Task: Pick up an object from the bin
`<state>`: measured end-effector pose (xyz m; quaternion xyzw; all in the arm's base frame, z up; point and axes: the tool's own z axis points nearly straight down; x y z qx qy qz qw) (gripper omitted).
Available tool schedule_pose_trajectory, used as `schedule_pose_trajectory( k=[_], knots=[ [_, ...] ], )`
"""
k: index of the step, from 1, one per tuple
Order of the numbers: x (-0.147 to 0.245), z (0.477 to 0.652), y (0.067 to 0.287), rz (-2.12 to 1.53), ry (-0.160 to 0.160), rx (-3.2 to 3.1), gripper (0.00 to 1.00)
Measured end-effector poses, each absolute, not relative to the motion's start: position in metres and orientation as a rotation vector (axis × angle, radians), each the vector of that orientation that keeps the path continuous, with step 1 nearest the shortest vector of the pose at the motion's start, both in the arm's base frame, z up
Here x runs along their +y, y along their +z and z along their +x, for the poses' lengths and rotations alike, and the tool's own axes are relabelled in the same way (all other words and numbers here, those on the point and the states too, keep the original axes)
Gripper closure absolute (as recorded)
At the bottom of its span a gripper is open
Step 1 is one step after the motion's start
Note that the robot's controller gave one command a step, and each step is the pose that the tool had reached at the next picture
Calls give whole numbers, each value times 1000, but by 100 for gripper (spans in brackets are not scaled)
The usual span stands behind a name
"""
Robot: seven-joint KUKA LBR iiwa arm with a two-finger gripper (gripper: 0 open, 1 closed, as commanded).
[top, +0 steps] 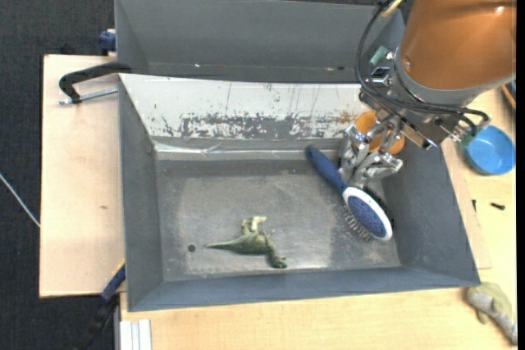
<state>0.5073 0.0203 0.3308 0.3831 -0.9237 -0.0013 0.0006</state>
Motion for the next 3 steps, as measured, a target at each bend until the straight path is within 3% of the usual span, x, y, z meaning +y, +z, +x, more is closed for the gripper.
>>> schedule_pose_trajectory(
  k=[1,2,3],
  knots=[
    [36,510,212,1450,-7,-2783,100],
    [36,511,216,1450,-1,-2791,0],
    [-93,552,71,1396,-12,-2821,0]
  ],
)
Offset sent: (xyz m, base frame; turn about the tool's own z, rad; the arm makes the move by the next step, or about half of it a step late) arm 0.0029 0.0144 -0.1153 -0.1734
